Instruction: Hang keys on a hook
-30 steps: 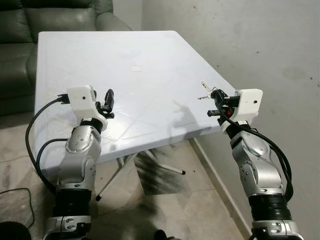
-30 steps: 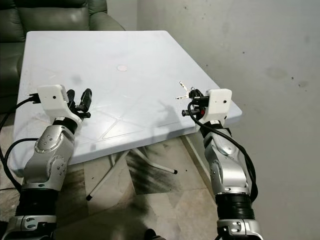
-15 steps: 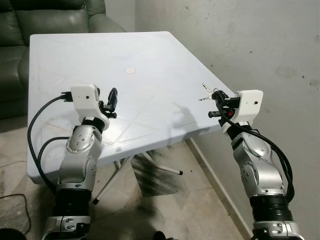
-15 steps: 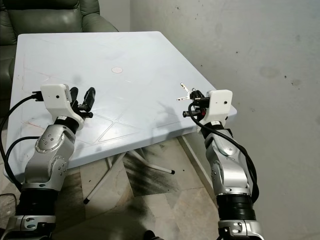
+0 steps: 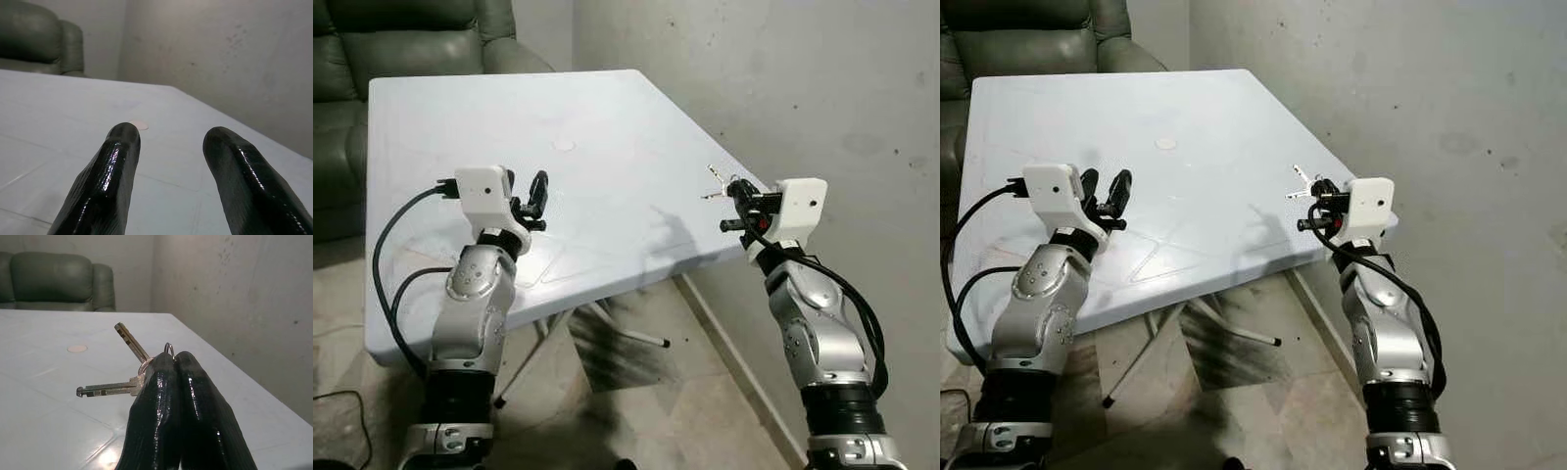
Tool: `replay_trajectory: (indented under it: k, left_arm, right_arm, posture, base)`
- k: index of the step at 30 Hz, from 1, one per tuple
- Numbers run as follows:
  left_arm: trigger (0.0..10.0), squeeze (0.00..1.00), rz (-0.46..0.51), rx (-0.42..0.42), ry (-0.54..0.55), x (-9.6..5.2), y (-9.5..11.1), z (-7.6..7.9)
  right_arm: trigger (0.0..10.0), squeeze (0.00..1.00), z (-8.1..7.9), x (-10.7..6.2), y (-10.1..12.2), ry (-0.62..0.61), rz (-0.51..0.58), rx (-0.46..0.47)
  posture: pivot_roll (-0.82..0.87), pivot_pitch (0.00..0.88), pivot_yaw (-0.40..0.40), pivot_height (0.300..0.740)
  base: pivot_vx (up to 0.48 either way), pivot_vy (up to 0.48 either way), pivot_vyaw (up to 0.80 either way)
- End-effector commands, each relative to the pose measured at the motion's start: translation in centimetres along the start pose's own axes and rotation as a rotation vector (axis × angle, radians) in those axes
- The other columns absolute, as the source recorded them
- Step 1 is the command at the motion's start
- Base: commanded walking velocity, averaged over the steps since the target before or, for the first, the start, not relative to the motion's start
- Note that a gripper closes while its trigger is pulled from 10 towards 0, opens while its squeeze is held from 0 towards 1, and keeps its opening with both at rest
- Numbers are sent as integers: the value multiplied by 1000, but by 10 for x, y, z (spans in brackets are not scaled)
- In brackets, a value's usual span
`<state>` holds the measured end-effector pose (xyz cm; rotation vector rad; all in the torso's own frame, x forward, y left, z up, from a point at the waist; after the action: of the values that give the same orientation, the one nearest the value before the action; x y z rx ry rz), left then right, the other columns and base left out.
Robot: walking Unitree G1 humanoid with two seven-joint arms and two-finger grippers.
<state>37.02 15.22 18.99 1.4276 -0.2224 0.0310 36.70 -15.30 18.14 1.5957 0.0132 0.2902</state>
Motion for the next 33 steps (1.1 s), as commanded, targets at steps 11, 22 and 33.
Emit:
replay_trajectory:
  k: [11, 22, 33]
  left_arm:
    - [10000, 0, -26, -28, 11, 1, -3, 0]
    - [10000, 0, -33, -20, 10, 1, -3, 1]
    - [10000, 0, -36, -14, -3, 1, -3, 2]
  right_arm:
    - [10000, 0, 3, -1, 4, -12, 14, -6]
    - [10000, 0, 4, -1, 5, -14, 13, -8]
    - [10000, 0, 4, -2, 4, -17, 9, -4]
  posture:
    - [3, 23, -61, 740]
    - [2, 27, -64, 740]
    - [1, 28, -63, 740]
  base:
    - [0, 0, -744]
    - [0, 0, -744]
    - [0, 0, -741]
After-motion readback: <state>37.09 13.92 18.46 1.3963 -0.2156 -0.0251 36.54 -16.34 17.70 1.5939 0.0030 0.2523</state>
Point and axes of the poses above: a point about 5 cm out from each wrist's last joint towards the gripper, its own x axis pointing out of the wrist towards the gripper, its own y axis along the axis of the wrist's last joint, z = x × y, the point moved 3 cm from there along x, pointing out of the wrist towards the gripper, and after that the axes turned 2 degrees about -x, right-handed, at the moved point
